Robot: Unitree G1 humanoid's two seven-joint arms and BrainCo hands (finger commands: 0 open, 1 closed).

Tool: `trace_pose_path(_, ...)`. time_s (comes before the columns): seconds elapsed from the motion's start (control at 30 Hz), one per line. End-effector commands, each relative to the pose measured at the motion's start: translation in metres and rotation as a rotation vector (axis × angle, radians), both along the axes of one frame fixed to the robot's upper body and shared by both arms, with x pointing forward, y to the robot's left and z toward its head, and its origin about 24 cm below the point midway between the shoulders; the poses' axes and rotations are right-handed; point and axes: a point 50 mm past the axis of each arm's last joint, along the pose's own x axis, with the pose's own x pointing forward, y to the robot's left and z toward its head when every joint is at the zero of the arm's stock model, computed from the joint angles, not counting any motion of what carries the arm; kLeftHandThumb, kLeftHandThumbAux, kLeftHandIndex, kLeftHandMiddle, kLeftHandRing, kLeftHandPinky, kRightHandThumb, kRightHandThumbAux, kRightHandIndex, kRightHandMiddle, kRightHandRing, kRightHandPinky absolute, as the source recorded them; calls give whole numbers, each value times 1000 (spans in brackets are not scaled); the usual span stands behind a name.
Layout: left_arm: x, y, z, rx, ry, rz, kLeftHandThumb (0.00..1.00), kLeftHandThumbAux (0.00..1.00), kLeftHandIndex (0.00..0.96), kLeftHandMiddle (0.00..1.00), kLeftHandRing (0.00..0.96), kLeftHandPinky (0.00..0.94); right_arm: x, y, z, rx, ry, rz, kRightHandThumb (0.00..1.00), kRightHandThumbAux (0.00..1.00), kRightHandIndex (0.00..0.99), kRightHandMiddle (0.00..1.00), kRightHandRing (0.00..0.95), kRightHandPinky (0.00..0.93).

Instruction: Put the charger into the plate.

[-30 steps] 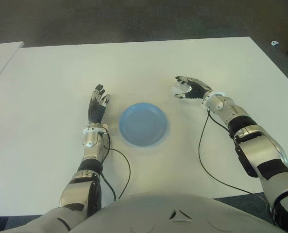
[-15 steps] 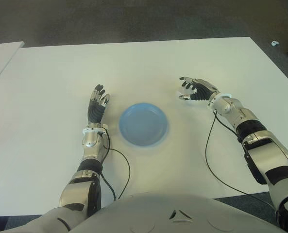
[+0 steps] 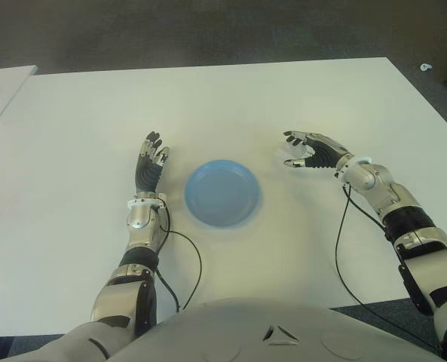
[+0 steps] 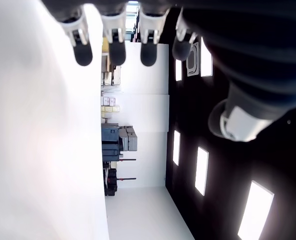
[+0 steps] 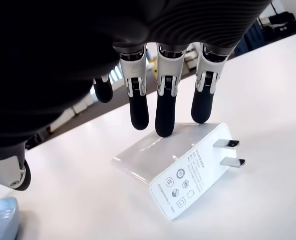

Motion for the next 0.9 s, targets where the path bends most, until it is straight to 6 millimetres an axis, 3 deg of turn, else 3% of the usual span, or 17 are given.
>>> trace_pose_path(0.03,-58,1,-55,-72,286,45,0,540,0,87,88,114,-22,-5,-24,-13,146,-10,0,422,0,183,230,203)
trace_pose_path(0.63,-58,2,-55,-73,289,46,0,543,0,86,89,116,-41,-3,-30,92,180,-25,0,394,0,71,113,142)
trace_pose_path(0.9,-58,2,-55,-70,290,43,0,541,0,85,88,113,-55,-1,-33,121,183,-14,0,429,0,58,97,133)
